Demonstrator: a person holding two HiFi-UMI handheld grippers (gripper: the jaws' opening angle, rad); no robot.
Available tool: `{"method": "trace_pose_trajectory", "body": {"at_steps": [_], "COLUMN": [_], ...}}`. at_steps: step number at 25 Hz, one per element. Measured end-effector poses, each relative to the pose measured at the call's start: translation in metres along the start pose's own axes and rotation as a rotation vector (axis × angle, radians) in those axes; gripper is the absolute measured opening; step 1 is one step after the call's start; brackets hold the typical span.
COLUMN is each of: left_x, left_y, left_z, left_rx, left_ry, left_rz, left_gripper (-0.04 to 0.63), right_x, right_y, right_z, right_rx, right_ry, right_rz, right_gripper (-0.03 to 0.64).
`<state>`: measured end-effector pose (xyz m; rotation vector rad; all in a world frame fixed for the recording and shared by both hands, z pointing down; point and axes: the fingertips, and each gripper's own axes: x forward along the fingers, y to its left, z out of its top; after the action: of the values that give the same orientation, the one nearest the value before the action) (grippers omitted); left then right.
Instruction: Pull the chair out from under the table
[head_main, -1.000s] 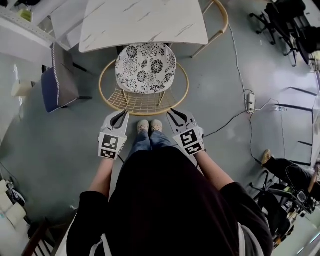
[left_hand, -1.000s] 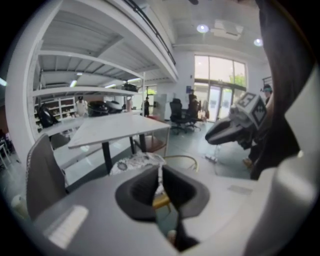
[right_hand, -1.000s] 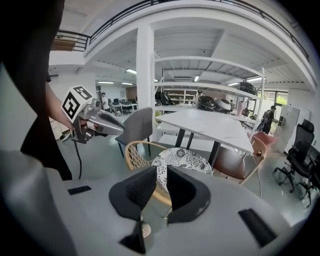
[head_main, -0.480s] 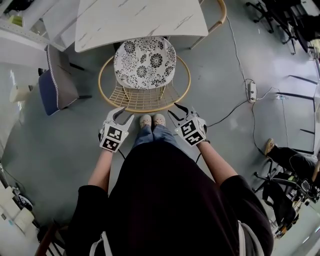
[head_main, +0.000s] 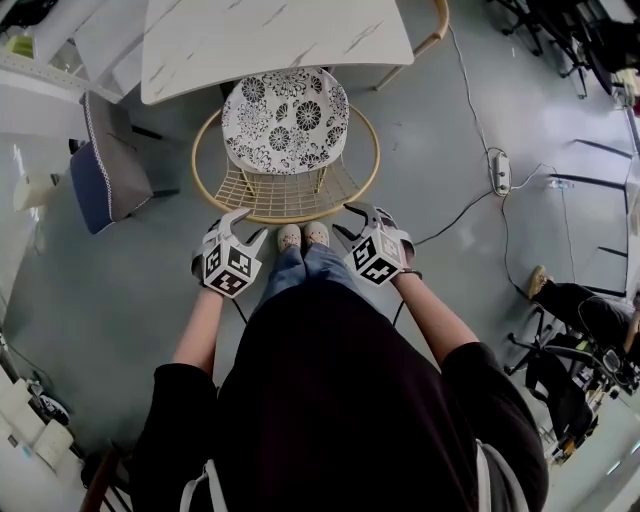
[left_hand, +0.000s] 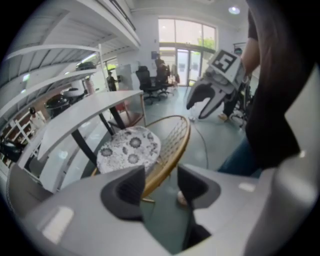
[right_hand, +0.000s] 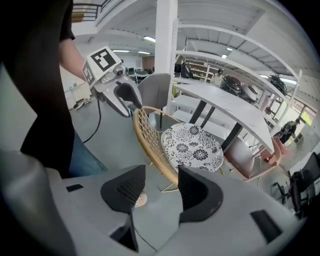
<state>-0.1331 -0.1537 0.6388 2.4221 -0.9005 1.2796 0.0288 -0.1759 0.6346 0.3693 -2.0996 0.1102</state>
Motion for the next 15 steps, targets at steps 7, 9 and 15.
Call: {"method": "trace_pose_trajectory", "body": {"at_steps": [7,9,15], "left_x": [0.014,0.021,0.042], "left_y": [-0.004,-0.004,-0.005], "left_z": [-0.012,-0.018,-0.031], "left_rx": [0.207,0.289,0.434], "left_ry": [0.115,0.166,0.285], "left_rz": [-0.033,-0.041,-0.066], "left_gripper": [0.217,0.218,0.218], "right_x": [0.030,0.040,0.060], "right_y": [0.004,0.002,0.000], "right_z": [-0.016,-0.019,-0.032], "right_rx": [-0.262,-0.336,-0.512], "right_ry": [0.132,0.171,0.273], "right_rz": [0.027,0.030,0.031], "right_gripper": [0.173,0.173,0.172]}}
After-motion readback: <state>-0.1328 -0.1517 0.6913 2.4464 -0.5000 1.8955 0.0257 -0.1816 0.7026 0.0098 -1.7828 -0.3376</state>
